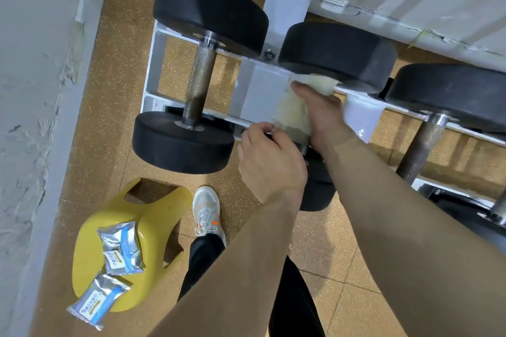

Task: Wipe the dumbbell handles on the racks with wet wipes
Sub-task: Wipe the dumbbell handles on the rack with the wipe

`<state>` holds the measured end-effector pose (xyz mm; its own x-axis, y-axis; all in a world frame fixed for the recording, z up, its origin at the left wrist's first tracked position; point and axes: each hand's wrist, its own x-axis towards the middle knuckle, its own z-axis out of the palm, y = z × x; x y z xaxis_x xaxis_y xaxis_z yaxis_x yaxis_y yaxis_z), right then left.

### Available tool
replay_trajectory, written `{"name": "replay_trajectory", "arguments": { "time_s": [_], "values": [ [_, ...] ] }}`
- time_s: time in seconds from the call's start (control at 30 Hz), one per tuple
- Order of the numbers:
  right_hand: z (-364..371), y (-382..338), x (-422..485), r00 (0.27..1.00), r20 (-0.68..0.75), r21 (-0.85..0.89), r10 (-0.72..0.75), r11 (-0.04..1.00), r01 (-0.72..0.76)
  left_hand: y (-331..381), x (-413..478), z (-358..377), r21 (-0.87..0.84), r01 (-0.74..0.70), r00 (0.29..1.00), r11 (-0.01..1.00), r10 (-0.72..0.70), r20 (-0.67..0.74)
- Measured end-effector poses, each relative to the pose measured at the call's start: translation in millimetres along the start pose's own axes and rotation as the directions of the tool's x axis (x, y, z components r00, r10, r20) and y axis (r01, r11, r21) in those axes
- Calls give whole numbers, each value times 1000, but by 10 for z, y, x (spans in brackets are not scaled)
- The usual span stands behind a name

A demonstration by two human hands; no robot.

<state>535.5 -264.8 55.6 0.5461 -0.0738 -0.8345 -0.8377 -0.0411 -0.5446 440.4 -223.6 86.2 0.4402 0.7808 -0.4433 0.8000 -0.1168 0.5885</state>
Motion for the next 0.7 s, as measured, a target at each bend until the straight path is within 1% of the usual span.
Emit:
{"name": "replay_trajectory", "arguments": {
  "time_s": [0.03,0.1,0.17,0.27,0.33,0.4,0.43,0.5,0.53,0.7],
  "values": [
    [-47,3,33,994,105,55,29,998,-34,-3,-5,10,0,1,1000,1000,-1,-9],
    [-128,-4,69,955,289,167,73,978,-126,-9,-17,18,-5,9,1000,1000,-9,-19],
    [-184,-10,103,928,366,240,75,955,-172,-14,-23,25,-9,3,1000,1000,-3,-22],
    [-192,33,90,916,395,328,66,921,-208,-14,-16,26,3,1,1000,1000,-1,-21],
    [-207,63,33,919,384,266,87,943,-200,-14,-17,14,12,0,1000,1000,1,-19],
    [-222,90,-27,929,350,130,117,977,-172,-10,-21,10,6,2,1000,1000,-2,-22],
    [-216,123,-40,945,309,52,105,990,-127,-6,-23,8,5,6,1000,1000,-6,-25],
    [-177,151,-69,984,175,-97,38,995,-22,-1,-22,3,11,8,1000,1000,-8,-28],
    [-156,144,-82,994,113,-142,10,990,6,-2,-20,2,15,8,1000,1000,-7,-25],
    [-142,80,-49,1000,-2,-186,-10,982,10,-29,-8,34,33,-21,1000,999,21,-2]
  ]
}}
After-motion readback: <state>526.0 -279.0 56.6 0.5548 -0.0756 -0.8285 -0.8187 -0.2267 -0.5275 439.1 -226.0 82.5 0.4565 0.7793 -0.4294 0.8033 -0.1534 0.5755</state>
